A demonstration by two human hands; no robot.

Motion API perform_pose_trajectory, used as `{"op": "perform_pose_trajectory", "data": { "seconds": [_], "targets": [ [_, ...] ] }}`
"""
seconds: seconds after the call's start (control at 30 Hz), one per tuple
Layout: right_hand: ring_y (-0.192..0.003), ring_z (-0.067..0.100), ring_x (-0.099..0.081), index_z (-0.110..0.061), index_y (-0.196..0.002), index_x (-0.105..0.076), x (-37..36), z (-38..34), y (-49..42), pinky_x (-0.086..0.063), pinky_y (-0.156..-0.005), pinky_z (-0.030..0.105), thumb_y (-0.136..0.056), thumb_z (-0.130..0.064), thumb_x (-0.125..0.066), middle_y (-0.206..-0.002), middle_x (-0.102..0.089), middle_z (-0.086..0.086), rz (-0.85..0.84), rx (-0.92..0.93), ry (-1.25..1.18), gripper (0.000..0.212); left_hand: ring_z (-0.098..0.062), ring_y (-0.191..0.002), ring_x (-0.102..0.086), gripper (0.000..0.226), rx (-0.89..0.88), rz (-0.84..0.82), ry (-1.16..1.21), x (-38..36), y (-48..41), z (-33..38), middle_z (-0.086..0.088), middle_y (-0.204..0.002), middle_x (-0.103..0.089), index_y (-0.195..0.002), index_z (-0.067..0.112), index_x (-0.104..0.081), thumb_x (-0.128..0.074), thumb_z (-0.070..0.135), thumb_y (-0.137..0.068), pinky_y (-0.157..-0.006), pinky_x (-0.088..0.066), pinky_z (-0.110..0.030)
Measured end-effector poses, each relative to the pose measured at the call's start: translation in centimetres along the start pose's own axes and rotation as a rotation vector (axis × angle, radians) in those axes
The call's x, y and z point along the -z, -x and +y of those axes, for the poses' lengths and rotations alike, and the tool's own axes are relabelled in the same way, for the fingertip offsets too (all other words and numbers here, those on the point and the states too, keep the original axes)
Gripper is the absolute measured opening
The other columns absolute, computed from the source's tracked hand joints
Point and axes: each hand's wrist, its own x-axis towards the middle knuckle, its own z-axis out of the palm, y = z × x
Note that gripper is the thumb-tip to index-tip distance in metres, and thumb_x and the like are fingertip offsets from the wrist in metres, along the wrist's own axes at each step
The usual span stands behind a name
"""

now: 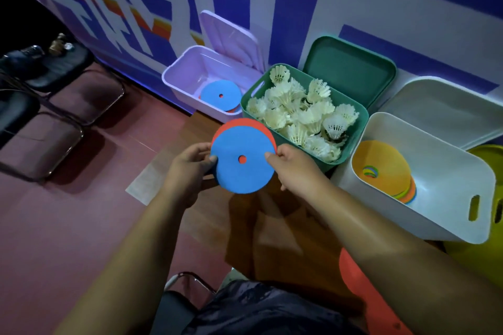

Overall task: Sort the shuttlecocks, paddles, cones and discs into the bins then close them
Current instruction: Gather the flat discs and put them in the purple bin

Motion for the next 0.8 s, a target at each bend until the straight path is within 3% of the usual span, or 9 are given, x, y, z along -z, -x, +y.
{"op": "perform_pose_trajectory", "data": {
  "seconds": [0.17, 0.27, 0.4, 0.5, 0.67, 0.73, 0.8],
  "targets": [
    [-0.064, 0.017, -0.063, -0.025, -0.109, -0.068, -0.4, -3.5, -3.0, -0.064, -0.069, 0.047, -0.103, -0.036, -0.058, -0.081, -0.064, -0.001, 0.012, -0.007, -0.136, 0.016, -0.022, -0.091, -0.078, 0.028, -0.008, 0.057, 0.190, 1.3, -3.6, 3.5, -0.002, -0.109, -0.080, -0.126, 0.020, -0.068, -0.056, 0.006, -0.105, -0.071, -0.063, -0.037],
    [-0.065, 0.014, -0.062, -0.027, -0.111, -0.071, -0.6, -5.0, -4.3, -0.063, -0.067, 0.041, -0.104, -0.033, -0.058, -0.085, -0.068, -0.001, 0.013, -0.003, -0.184, 0.016, -0.022, -0.094, -0.078, 0.026, -0.029, 0.071, 0.301, 1.5, -5.8, 5.6, -0.002, -0.112, -0.080, -0.125, 0.020, -0.068, -0.057, 0.007, -0.104, -0.075, -0.065, -0.038],
    [-0.063, 0.012, -0.063, -0.031, -0.105, -0.073, -0.7, -5.9, -5.5, -0.062, -0.066, 0.039, -0.102, -0.032, -0.059, -0.083, -0.069, -0.003, -0.005, 0.004, -0.216, 0.015, -0.025, -0.100, -0.078, 0.027, -0.006, 0.124, 0.442, 1.7, -9.4, 8.3, -0.007, -0.116, -0.079, -0.130, 0.014, -0.065, -0.059, 0.007, -0.104, -0.067, -0.064, -0.033],
    [-0.062, 0.013, -0.062, -0.029, -0.105, -0.074, -0.5, -5.5, -6.0, -0.059, -0.062, 0.036, -0.103, -0.031, -0.059, -0.081, -0.069, -0.003, -0.011, -0.001, -0.217, 0.015, -0.024, -0.099, -0.079, 0.028, 0.009, 0.153, 0.532, 1.3, -12.6, 10.0, -0.007, -0.116, -0.079, -0.132, 0.011, -0.063, -0.060, 0.007, -0.104, -0.075, -0.065, -0.036],
    [-0.064, 0.011, -0.062, -0.029, -0.107, -0.073, 0.4, -4.3, -6.3, -0.058, -0.064, 0.033, -0.104, -0.029, -0.057, -0.082, -0.069, -0.005, -0.008, -0.043, -0.201, 0.016, -0.027, -0.105, -0.071, 0.022, 0.180, 0.153, 0.304, 0.1, -18.0, 10.5, -0.017, -0.133, -0.062, -0.126, 0.002, -0.057, -0.058, 0.008, -0.105, -0.071, -0.064, -0.036],
    [-0.065, 0.010, -0.063, -0.030, -0.107, -0.073, 0.7, -3.8, -6.3, -0.058, -0.065, 0.033, -0.105, -0.028, -0.057, -0.083, -0.070, -0.005, -0.010, -0.052, -0.194, 0.017, -0.021, -0.089, -0.068, 0.020, 0.247, 0.176, 0.187, -0.2, -18.9, 9.9, -0.015, -0.122, -0.060, -0.124, 0.003, -0.056, -0.054, 0.004, -0.104, -0.061, -0.061, -0.041],
    [-0.065, 0.010, -0.064, -0.030, -0.107, -0.074, 0.8, -3.1, -6.3, -0.059, -0.066, 0.033, -0.105, -0.028, -0.056, -0.083, -0.071, -0.006, -0.012, -0.061, -0.192, 0.018, -0.018, -0.086, -0.071, 0.028, 0.266, 0.216, 0.158, -0.4, -19.1, 8.8, -0.013, -0.116, -0.065, -0.130, 0.003, -0.058, -0.054, 0.002, -0.102, -0.061, -0.062, -0.040]
  ]
}}
